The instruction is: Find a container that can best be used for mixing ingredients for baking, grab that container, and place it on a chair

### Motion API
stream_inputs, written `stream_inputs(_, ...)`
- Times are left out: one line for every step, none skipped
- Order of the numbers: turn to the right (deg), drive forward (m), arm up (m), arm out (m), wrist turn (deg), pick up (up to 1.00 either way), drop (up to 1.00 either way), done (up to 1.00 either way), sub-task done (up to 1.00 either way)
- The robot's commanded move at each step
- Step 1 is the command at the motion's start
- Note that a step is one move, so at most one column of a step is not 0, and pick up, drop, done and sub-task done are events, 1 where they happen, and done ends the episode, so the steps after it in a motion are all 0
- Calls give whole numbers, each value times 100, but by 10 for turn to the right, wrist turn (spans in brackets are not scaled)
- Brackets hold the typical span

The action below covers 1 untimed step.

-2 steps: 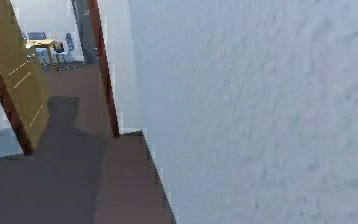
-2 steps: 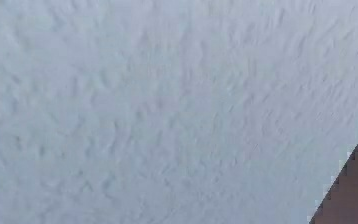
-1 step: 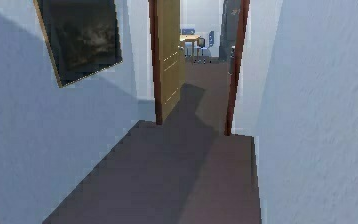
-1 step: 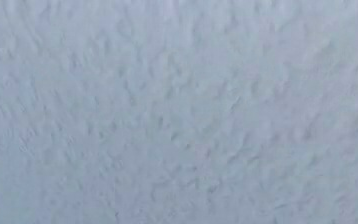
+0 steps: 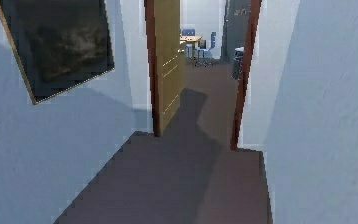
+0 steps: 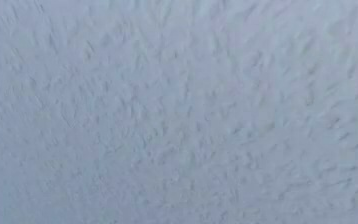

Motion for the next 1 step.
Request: stream_inputs(30,0,0,0,0,0,0,0,0)
